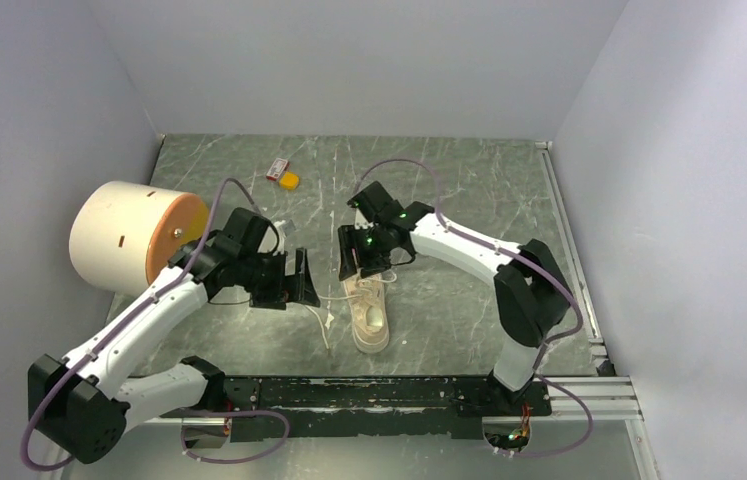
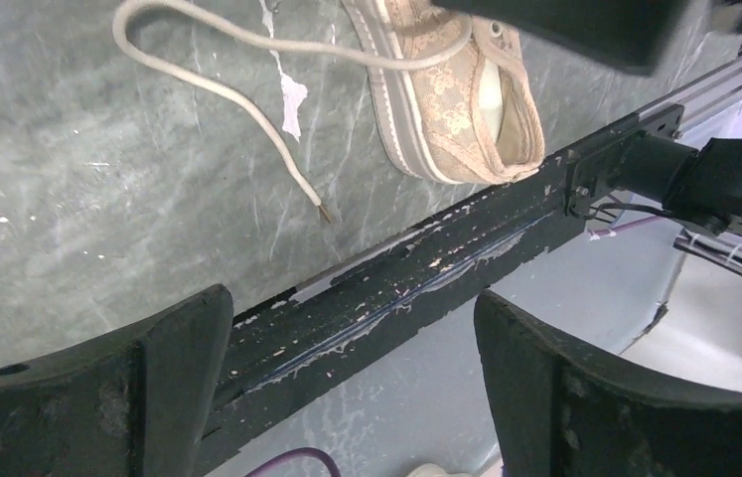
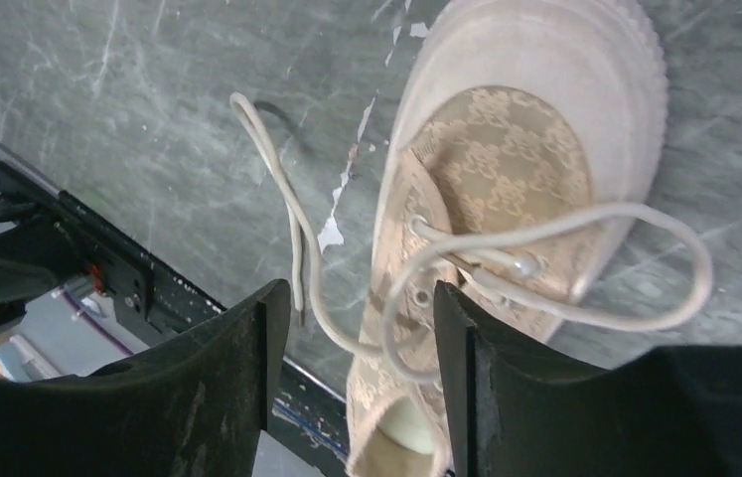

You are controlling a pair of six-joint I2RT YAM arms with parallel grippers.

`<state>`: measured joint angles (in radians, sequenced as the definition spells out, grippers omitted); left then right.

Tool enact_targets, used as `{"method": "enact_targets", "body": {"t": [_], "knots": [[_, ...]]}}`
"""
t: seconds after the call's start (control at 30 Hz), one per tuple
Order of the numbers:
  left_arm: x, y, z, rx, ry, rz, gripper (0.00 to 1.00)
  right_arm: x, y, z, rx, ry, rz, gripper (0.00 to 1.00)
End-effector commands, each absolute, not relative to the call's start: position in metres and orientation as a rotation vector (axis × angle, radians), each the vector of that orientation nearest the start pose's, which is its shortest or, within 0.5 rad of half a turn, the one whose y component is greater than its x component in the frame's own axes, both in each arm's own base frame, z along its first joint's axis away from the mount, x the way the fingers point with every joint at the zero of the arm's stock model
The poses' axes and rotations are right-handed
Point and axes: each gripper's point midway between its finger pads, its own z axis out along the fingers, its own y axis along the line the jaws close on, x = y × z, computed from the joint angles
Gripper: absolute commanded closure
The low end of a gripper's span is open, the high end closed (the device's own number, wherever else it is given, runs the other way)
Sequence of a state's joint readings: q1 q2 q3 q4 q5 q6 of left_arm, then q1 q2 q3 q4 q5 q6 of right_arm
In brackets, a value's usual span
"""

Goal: Tie the shoes

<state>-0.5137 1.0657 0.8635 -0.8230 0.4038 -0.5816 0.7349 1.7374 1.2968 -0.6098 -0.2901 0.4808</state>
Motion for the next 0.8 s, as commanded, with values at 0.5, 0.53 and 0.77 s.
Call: {"method": "enact_targets", "body": {"t": [0.5,0.53,0.77], "knots": [[0.192,-0.185,0.149,0.459,2.662,-0.677,0.04,0.267,0.291,0.105,0.070,2.662,0.267,0.93],[0.194,-0.187,0.148,0.460,2.665,-0.683,0.04,0.267,0.286,0.112,0.104,2.638,0.265,0.94],[0.211,-0.198,0.142,0.429,2.656,-0.701,0.08,0.240,0.254,0.113,0.161,2.642,0.287,0.99]]}}
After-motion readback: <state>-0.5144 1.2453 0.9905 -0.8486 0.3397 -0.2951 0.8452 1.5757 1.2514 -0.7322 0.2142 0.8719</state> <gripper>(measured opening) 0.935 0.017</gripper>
